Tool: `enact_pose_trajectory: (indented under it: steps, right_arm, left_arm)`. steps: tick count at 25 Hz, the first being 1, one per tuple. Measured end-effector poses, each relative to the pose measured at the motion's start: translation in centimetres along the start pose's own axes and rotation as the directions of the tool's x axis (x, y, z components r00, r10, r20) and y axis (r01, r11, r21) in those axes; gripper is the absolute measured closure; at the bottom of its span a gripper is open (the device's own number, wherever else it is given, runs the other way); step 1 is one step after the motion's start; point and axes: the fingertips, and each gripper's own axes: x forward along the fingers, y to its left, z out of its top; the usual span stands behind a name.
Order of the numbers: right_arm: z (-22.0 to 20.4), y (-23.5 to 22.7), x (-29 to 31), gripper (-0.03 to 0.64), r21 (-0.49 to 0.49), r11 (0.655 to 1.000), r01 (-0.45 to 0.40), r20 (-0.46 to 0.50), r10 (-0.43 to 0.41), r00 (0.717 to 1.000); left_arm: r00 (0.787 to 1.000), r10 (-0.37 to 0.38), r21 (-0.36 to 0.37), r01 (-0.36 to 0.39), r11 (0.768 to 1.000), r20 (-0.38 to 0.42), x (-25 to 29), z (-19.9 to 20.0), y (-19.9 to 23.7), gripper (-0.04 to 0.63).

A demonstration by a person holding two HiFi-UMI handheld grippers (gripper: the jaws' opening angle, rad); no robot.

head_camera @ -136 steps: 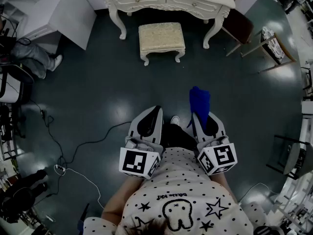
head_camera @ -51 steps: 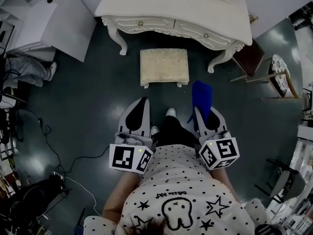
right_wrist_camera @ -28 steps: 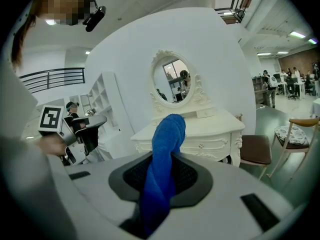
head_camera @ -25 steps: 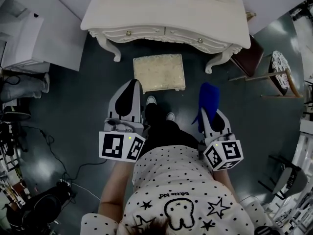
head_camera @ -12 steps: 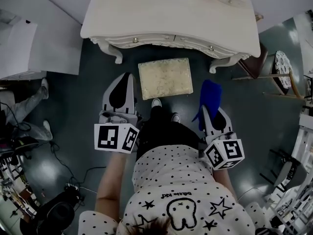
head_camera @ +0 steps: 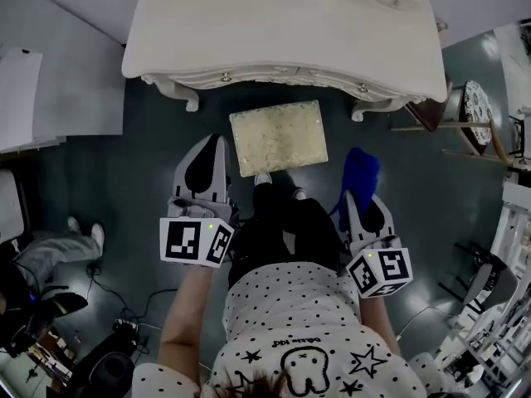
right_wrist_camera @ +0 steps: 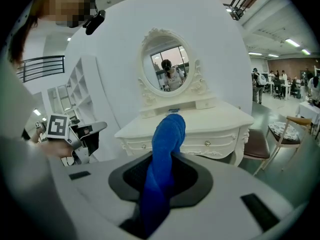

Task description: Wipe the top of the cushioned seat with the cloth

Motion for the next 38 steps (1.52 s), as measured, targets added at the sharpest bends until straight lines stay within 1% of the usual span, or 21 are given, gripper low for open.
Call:
enact_pose_trajectory:
  steps: [3, 9, 11, 17, 23, 26, 32, 35, 38]
  right_arm:
    - [-1.1, 0.0, 1.6, 0.528, -0.038, 0.999, -0.023, -0.046, 0.021, 0.999]
    - [-4.1, -1.1, 5.9, 0.528, -0.099, 0.994, -0.039, -0.099, 0.029, 0.995]
    - [-5.5, -2.2, 8.0, 0.528, -0.122, 0.992, -0.045, -0.128, 0.029, 0.991]
    - [-9.8, -6.7, 16.6, 0.528, -0.151, 0.988, -0.041, -0.193, 0.012, 0.981]
    - [-14.6, -12.5, 25.1, 0.528, -0.184, 0.983, 0.017, -0.251, -0.063, 0.966]
    - [-16.7, -15.5, 29.3, 0.528, -0.216, 0.975, 0.055, -0.274, -0.114, 0.955]
    - [-20.4, -20.9, 36.4, 0.528, -0.206, 0.967, 0.150, -0.336, -0.214, 0.917]
    - [-21.1, -22.6, 38.3, 0.528, -0.224, 0.960, 0.167, -0.356, -0.240, 0.903]
    - [-21.9, -23.6, 39.8, 0.528, -0.228, 0.959, 0.169, -0.382, -0.248, 0.890]
  left_arm:
    - [0.999, 0.002, -0.010, -0.003, 1.000, -0.035, 0.7, -2.1, 0.8, 0.598]
    - [0.997, -0.001, -0.005, 0.000, 1.000, -0.081, 2.0, -7.0, 2.1, 0.598]
    - [0.995, 0.010, 0.001, -0.010, 1.000, -0.101, 2.6, -9.2, 2.4, 0.598]
    - [0.984, 0.050, -0.005, -0.052, 0.999, -0.170, 5.4, -16.1, 3.9, 0.598]
    - [0.969, 0.056, -0.062, -0.073, 0.995, -0.240, 6.7, -23.1, 3.4, 0.598]
    - [0.963, 0.052, -0.100, -0.081, 0.992, -0.263, 6.9, -25.8, 2.7, 0.598]
    - [0.955, 0.017, -0.192, -0.077, 0.978, -0.295, 7.6, -28.4, 0.5, 0.598]
    - [0.944, -0.026, -0.214, -0.048, 0.976, -0.329, 7.5, -29.4, -1.0, 0.598]
    - [0.932, -0.060, -0.225, -0.024, 0.974, -0.358, 7.4, -30.3, -2.0, 0.598]
